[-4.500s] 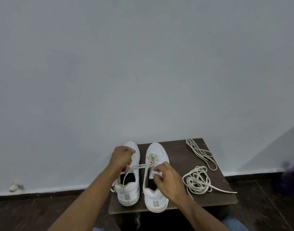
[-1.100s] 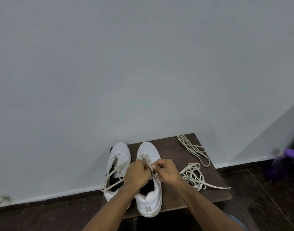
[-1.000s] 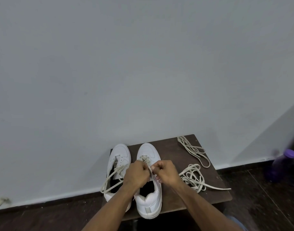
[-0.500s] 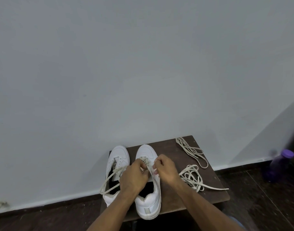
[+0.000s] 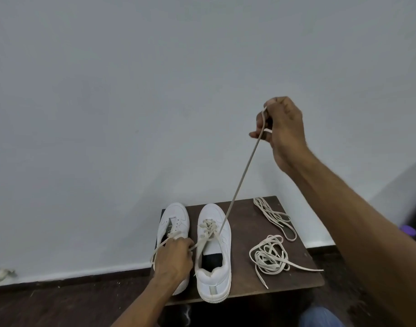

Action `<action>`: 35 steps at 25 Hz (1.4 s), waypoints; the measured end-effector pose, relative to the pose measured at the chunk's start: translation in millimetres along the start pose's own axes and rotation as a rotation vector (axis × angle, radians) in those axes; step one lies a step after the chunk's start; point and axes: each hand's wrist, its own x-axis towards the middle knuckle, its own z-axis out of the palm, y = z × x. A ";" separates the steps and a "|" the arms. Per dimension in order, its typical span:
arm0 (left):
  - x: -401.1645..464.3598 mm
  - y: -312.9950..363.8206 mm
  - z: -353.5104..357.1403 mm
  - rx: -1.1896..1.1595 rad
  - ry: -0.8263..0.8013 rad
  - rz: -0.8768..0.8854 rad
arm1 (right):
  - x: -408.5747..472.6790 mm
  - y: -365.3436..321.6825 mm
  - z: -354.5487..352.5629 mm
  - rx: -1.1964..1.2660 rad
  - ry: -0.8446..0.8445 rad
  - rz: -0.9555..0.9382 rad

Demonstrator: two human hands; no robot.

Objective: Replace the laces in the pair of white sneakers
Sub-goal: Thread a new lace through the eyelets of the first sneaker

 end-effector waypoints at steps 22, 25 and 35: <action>-23.1 80.6 -129.4 -1.140 -0.076 0.134 | -58.8 15.4 72.4 0.192 -0.279 0.507; -29.6 77.6 -135.4 -1.231 -0.061 0.120 | -53.6 11.1 71.5 0.131 -0.261 0.433; -19.4 44.8 -132.1 -1.031 0.283 0.103 | -126.2 138.2 51.0 -0.146 -0.530 0.426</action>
